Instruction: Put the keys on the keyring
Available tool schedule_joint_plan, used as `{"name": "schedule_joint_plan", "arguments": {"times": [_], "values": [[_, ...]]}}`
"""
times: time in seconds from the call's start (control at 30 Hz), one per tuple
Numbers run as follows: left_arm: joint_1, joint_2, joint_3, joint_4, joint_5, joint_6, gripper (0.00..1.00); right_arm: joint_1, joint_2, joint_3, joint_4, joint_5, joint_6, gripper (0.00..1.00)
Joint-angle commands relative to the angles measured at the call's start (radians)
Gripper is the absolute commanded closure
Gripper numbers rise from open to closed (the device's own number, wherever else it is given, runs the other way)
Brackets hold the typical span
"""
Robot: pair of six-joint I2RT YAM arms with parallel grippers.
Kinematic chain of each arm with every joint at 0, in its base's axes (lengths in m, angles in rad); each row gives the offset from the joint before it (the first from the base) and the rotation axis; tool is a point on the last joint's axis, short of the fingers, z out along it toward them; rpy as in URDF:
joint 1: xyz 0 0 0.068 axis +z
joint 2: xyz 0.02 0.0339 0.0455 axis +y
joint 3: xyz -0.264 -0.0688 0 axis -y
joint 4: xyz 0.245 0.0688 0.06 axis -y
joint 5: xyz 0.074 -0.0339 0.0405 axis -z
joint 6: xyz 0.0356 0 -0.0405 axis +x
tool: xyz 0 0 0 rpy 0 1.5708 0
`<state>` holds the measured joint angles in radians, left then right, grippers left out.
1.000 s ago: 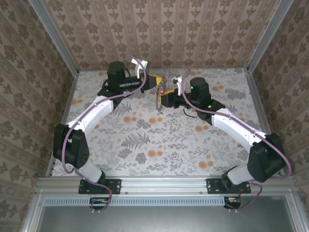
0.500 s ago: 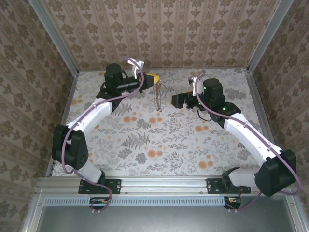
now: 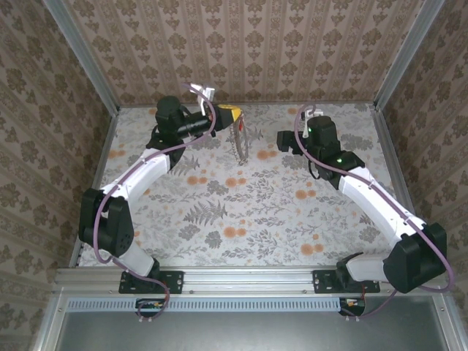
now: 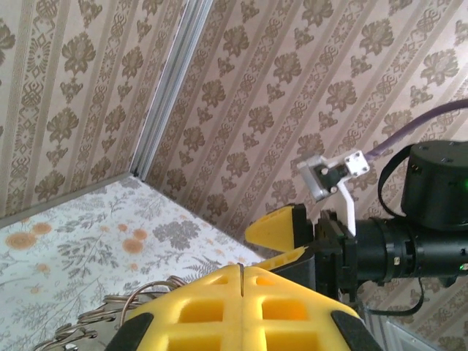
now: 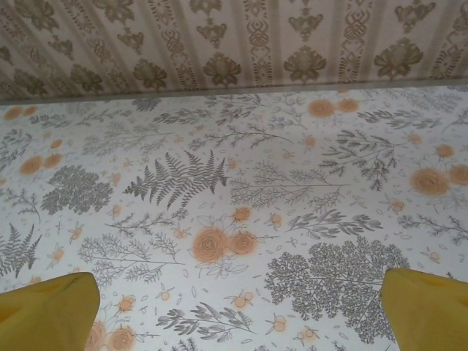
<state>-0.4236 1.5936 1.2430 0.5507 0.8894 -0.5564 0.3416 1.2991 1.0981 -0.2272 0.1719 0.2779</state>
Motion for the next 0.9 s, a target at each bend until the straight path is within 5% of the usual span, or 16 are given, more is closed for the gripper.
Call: {"name": "schedule_joint_plan", "arguments": {"times": [0.0,0.3,0.67,0.87], "values": [[0.006,0.028,0.027,0.143,0.001,-0.07,1.0,-0.029,-0.029,0.0,0.044,-0.037,0.05,0.0],[0.051,0.102,0.038,0.405,0.028,-0.258,1.0,-0.029,-0.026,-0.038,0.242,-0.313,0.177,0.04],[0.058,0.156,0.073,0.497,0.05,-0.366,1.0,-0.046,0.128,0.069,0.546,-0.54,0.446,0.49],[0.04,0.194,0.078,0.561,0.062,-0.424,1.0,-0.046,0.209,0.141,0.573,-0.589,0.503,0.6]]}}
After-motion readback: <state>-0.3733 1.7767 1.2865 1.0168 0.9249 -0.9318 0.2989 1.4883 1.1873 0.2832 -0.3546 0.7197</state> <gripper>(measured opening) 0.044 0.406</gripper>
